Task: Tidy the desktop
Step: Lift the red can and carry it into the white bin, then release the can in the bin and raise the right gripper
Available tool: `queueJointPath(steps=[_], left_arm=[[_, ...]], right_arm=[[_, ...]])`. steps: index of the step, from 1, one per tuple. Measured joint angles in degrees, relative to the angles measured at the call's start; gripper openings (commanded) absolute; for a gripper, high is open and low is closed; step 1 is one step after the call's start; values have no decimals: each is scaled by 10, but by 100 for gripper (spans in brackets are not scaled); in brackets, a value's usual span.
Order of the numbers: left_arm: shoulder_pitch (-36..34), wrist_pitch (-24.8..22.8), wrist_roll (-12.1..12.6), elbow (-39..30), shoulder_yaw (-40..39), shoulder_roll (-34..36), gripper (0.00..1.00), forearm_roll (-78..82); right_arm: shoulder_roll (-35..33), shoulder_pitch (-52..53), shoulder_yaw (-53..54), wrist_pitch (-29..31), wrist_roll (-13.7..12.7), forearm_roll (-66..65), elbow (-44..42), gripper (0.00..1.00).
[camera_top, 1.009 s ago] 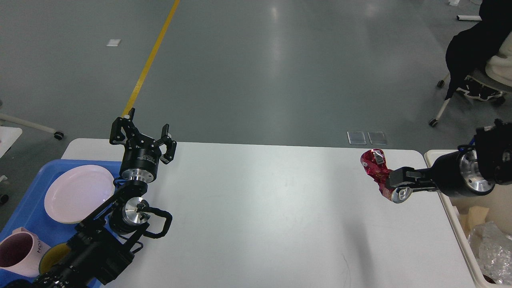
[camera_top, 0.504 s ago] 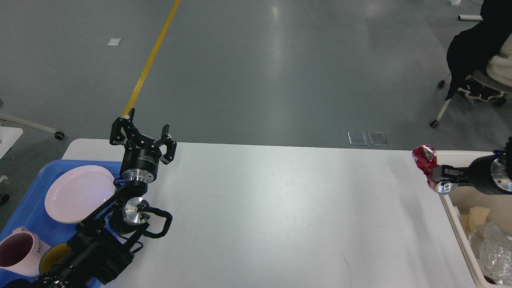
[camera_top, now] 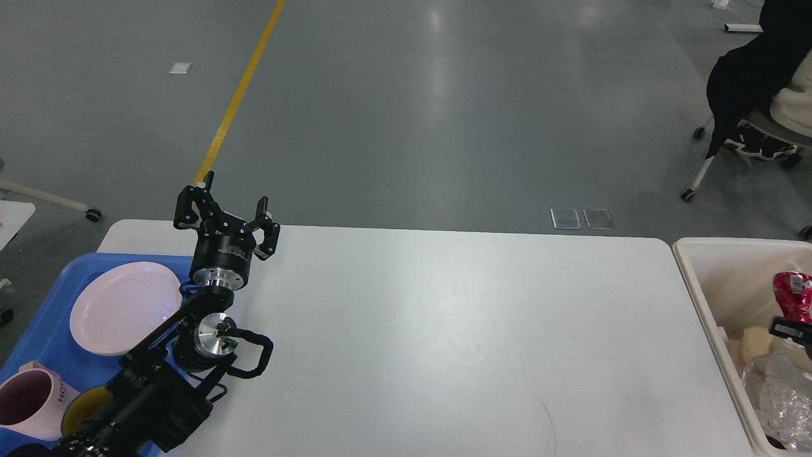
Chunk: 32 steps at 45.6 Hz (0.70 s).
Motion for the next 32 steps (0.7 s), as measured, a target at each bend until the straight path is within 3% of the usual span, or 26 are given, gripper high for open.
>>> queueJointPath(steps=[8,22,32], left_arm=[[0,0,0,0,0,0,96,0],[0,0,0,0,0,0,96,0],[0,0,0,0,0,0,96,0]], right_arm=[[6,-36,75,2,-22,0,-57,100],[2,-31,120,7,-24,6,-62,100],[-2,41,301,11,-20,9,-57,100]])
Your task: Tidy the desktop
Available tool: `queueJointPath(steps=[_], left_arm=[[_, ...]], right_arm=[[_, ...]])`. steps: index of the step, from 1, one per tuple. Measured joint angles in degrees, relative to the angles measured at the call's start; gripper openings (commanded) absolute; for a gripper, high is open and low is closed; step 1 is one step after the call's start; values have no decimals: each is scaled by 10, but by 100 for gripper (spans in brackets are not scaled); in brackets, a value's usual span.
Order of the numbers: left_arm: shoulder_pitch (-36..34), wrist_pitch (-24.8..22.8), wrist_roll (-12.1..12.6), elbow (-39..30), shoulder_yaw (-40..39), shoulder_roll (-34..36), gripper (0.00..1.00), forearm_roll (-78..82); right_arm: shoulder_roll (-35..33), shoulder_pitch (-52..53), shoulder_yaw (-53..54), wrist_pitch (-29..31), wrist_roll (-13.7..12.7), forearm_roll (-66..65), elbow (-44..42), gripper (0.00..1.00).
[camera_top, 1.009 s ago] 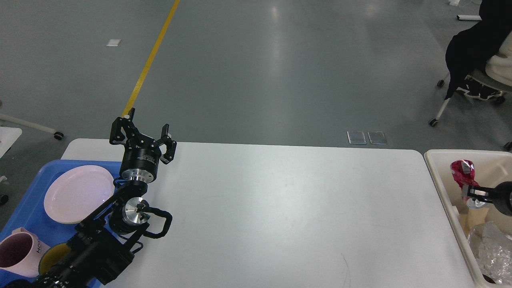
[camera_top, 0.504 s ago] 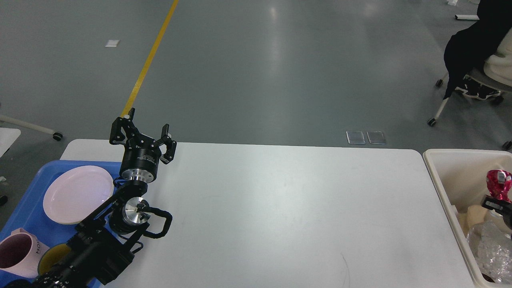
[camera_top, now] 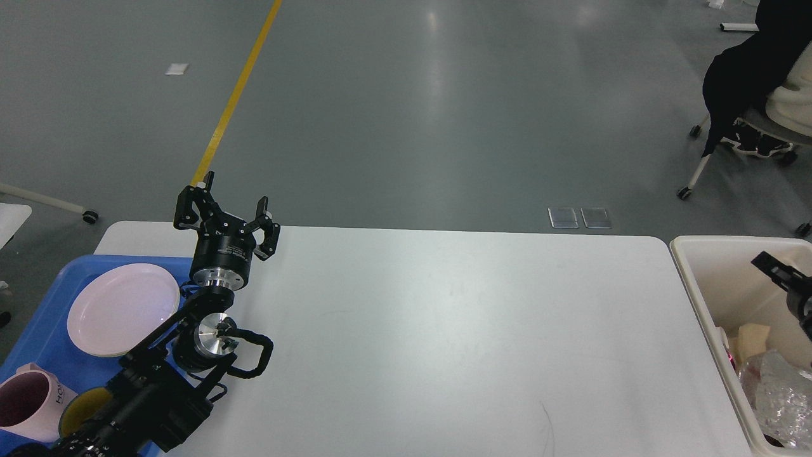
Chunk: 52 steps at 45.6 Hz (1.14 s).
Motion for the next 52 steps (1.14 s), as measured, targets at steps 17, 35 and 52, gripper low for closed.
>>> queueJointPath(steps=[17,35,52], left_arm=[[0,0,0,0,0,0,96,0],[0,0,0,0,0,0,96,0],[0,0,0,0,0,0,96,0]], right_arm=[[-22,88,579,30,8,-2,101,100],[-39,-34,853,92,66,-30,330,100],[5,-89,872,159,114,-61,333,100]])
